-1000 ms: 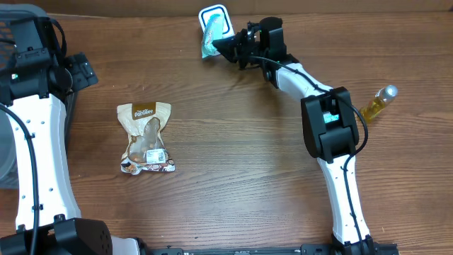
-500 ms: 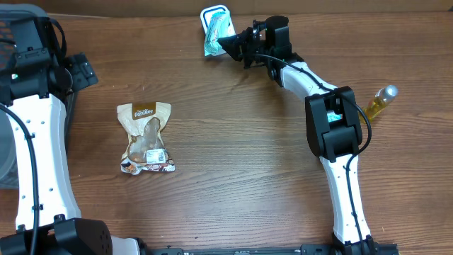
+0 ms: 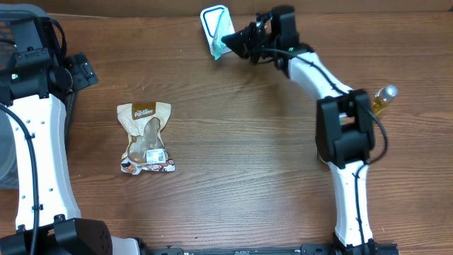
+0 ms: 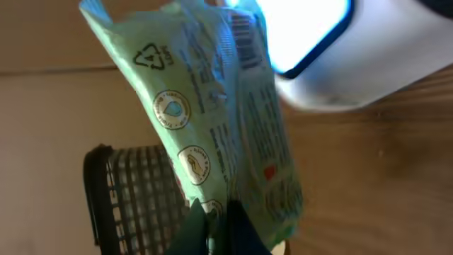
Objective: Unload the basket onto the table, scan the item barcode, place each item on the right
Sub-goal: 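Carry the wet-wipe pack right and lower it near the tissue pack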
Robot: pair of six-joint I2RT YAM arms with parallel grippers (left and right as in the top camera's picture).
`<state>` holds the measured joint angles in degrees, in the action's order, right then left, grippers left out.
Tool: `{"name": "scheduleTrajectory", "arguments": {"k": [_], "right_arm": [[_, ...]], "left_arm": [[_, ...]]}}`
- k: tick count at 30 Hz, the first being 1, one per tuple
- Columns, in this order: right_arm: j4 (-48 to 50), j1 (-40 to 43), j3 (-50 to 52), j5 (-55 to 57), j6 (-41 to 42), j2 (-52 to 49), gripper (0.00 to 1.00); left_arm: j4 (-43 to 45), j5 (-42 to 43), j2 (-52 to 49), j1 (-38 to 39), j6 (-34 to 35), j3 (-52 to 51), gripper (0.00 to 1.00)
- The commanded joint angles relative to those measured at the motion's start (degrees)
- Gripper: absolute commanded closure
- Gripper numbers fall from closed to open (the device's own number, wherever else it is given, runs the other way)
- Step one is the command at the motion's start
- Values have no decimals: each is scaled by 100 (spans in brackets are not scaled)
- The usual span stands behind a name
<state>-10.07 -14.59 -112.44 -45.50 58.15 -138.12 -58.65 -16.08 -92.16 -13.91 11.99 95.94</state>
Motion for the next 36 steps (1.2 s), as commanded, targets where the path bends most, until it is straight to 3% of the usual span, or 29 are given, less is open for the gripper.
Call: {"name": "scheduleTrajectory", "arguments": {"k": [1, 8, 11, 15, 23, 31, 35, 36], "right_arm": [[-846, 42, -101, 68, -1690, 1154, 96], [-4258, 52, -101, 885, -3958, 2114, 96], [-5482, 52, -94, 1692, -4498, 2131, 96], [-6568, 46, 122, 3217, -4623, 2131, 96], [-6909, 52, 1023, 4422, -4507, 2131, 96], [-6826, 52, 1569, 5493, -3991, 2131, 88], [-6800, 52, 1613, 5493, -3991, 2131, 24], [-6758, 52, 1613, 5490, -3991, 2131, 17]], "left_arm": [[13, 4, 0, -26, -17, 63, 0], [15, 4, 0, -26, -17, 63, 0], [15, 4, 0, -26, -17, 63, 0], [15, 4, 0, -26, -17, 63, 0], [15, 4, 0, -26, -17, 63, 1], [15, 4, 0, -26, -17, 63, 0], [15, 4, 0, -26, -17, 63, 0], [15, 4, 0, -26, -17, 63, 0]]}}
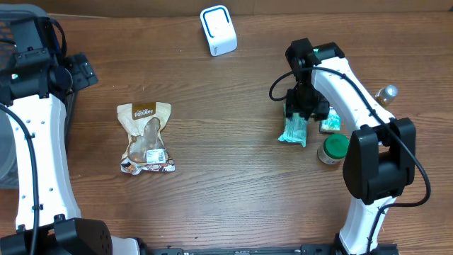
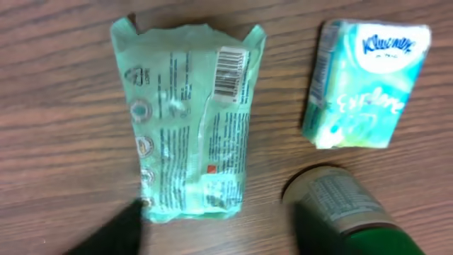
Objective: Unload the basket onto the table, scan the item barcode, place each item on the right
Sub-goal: 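Carry the wet-wipe pack right and lower it near the tissue pack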
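Note:
The green wipes pack (image 2: pixel 187 124) lies flat on the wooden table, barcode (image 2: pixel 230 71) facing up; in the overhead view the pack (image 1: pixel 293 132) sits right of centre. My right gripper (image 2: pixel 219 241) stands open just above the pack's near end, its dark fingers (image 2: pixel 113 234) on either side, holding nothing. The white scanner (image 1: pixel 218 30) stands at the far edge, well away from the pack. My left gripper (image 1: pixel 82 71) hangs at the far left, its jaws too small to read.
A Kleenex tissue pack (image 2: pixel 364 81) and a green-lidded jar (image 2: pixel 347 212) lie right beside the wipes pack. A small bottle (image 1: pixel 386 94) stands at the far right. A brown snack bag (image 1: pixel 146 137) lies left of centre.
My right gripper held the green pack up in front of the scanner; now the pack lies on the table beside the Kleenex and jar, and the gripper is open over it.

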Robot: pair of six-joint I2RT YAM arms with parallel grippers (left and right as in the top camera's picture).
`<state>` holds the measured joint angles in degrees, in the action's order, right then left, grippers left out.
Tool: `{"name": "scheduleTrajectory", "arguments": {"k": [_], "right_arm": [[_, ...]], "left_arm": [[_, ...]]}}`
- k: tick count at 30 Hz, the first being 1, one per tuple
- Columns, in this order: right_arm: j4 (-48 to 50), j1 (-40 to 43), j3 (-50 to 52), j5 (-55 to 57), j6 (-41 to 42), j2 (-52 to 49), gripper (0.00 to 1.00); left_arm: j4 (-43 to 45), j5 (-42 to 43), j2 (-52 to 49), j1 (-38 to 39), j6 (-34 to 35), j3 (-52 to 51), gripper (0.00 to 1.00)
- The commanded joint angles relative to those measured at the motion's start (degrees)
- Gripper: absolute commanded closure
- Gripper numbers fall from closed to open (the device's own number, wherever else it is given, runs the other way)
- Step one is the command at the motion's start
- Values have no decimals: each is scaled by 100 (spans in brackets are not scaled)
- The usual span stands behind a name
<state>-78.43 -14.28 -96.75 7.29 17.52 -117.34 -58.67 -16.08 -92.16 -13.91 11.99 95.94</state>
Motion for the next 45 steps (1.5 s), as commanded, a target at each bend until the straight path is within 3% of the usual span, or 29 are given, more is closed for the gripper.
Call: {"name": "scheduleTrajectory", "arguments": {"k": [1, 7, 16, 22, 45], "right_arm": [[168, 22, 44, 205, 74, 52, 9], [658, -87, 44, -632, 72, 52, 0], [1823, -892, 44, -1910, 72, 52, 0], [2695, -1521, 44, -2153, 70, 52, 0], [2761, -1672, 44, -2153, 70, 52, 0]], "left_arm": [[17, 4, 0, -26, -17, 63, 0], [17, 4, 0, -26, -17, 63, 0], [17, 4, 0, -26, -17, 63, 0], [15, 4, 0, -26, -17, 63, 1], [17, 4, 0, -26, -17, 63, 0]]}}
